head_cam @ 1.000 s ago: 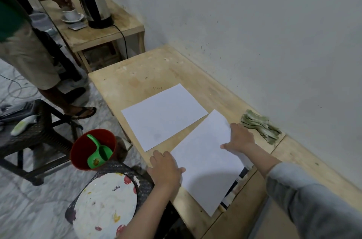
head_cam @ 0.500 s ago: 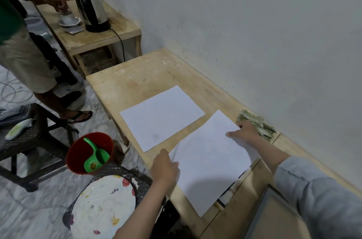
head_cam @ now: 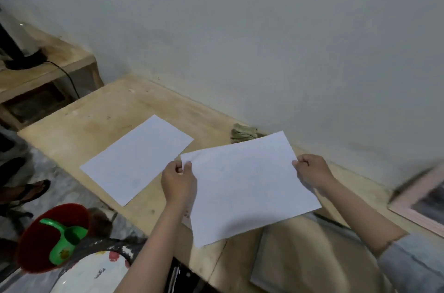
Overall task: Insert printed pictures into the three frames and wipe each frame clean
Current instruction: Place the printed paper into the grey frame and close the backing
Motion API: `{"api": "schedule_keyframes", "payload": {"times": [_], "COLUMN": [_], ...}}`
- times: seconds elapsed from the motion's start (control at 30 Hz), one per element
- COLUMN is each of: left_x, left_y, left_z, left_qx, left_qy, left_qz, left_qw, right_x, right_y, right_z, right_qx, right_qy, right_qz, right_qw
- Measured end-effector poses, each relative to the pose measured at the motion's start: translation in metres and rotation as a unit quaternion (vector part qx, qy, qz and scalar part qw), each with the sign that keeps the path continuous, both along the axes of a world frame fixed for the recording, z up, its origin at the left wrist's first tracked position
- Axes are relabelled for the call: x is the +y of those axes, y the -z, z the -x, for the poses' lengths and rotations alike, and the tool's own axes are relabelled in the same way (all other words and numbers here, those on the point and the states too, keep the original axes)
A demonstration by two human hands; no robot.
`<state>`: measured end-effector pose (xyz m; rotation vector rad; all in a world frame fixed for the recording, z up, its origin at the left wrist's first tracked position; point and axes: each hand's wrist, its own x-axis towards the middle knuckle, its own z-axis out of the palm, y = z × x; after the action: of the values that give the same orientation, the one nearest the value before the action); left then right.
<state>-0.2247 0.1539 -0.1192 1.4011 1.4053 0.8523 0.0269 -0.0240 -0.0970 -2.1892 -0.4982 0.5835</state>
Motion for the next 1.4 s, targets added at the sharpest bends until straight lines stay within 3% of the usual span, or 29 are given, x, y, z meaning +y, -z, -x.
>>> {"api": "schedule_keyframes", "payload": {"times": [0.37,0.6,0.83,1.0,1.07,1.17,1.4], "left_x": [-0.105,-0.143,-0.157,-0.159,-0.16,-0.162,-0.162], "left_y": [0.019,0.043,0.052,0.061,0.061,0.061,0.063], "left_z": [-0.093,-0.107,-0.095,-0.084,-0.08,-0.075,-0.075], "left_qx": [0.126,0.221,0.323,0.42,0.444,0.454,0.418], "left_qy": [0.25,0.388,0.479,0.6,0.623,0.628,0.637], "left_qz": [-0.033,-0.088,-0.175,-0.217,-0.209,-0.206,-0.198], "left_qw": [0.959,0.89,0.797,0.645,0.609,0.597,0.616], "right_x": [-0.211,-0.256,-0.272,-0.282,-0.286,-0.291,-0.295], "right_y": [0.043,0.068,0.093,0.104,0.107,0.108,0.104], "right_z": [0.011,0.045,0.053,0.052,0.053,0.052,0.047], "right_qx": [0.003,-0.096,-0.193,-0.195,-0.174,-0.175,-0.194], "right_qy": [0.165,0.115,-0.037,-0.187,-0.206,-0.209,-0.218], "right_qz": [0.081,0.123,0.256,0.301,0.312,0.317,0.343], "right_qw": [0.983,0.981,0.946,0.914,0.911,0.909,0.893]}}
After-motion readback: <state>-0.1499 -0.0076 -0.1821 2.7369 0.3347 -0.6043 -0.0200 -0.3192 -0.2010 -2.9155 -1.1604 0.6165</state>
